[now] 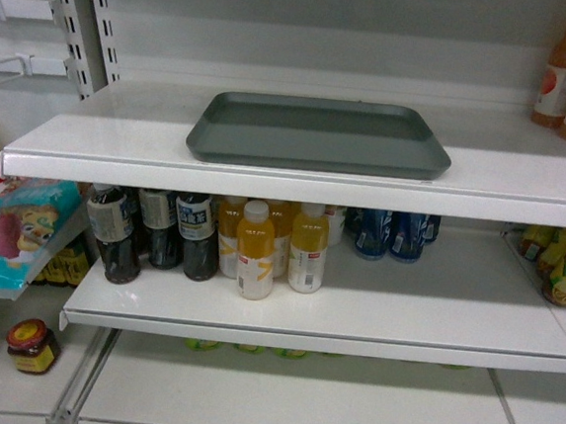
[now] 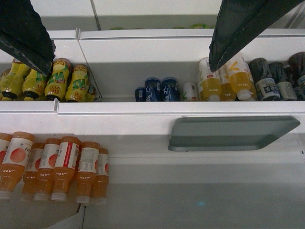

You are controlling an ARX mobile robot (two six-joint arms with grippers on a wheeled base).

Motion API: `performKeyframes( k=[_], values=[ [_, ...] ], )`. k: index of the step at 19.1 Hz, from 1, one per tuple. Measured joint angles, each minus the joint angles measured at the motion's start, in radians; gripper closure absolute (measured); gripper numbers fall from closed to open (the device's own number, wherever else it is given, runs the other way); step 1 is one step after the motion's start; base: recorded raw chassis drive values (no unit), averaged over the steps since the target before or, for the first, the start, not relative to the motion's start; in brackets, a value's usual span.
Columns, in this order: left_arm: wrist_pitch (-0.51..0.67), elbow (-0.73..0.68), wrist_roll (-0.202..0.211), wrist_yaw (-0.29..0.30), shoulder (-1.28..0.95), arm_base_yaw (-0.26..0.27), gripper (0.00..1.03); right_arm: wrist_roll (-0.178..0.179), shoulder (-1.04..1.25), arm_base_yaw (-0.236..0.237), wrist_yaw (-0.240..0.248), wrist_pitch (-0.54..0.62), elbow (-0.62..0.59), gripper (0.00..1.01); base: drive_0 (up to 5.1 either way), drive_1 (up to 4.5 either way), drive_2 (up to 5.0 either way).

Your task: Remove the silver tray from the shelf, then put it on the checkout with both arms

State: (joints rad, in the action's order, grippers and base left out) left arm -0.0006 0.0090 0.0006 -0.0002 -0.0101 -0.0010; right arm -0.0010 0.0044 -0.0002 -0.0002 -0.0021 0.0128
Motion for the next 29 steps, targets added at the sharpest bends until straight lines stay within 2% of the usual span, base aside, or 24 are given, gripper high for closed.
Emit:
performKeyframes(
  k=[15,29],
  values=[
    [-0.002,0.0,0.0,0.0,0.0,0.0,0.05,0.0,0.0,0.0,0.0,-0.001,0.0,0.03,0.0,0.0,0.0],
    [-0.006,0.0,0.0,0.0,0.0,0.0,0.05,0.0,0.0,0.0,0.0,-0.001,0.0,0.03,0.0,4.23,-4.2]
  ],
)
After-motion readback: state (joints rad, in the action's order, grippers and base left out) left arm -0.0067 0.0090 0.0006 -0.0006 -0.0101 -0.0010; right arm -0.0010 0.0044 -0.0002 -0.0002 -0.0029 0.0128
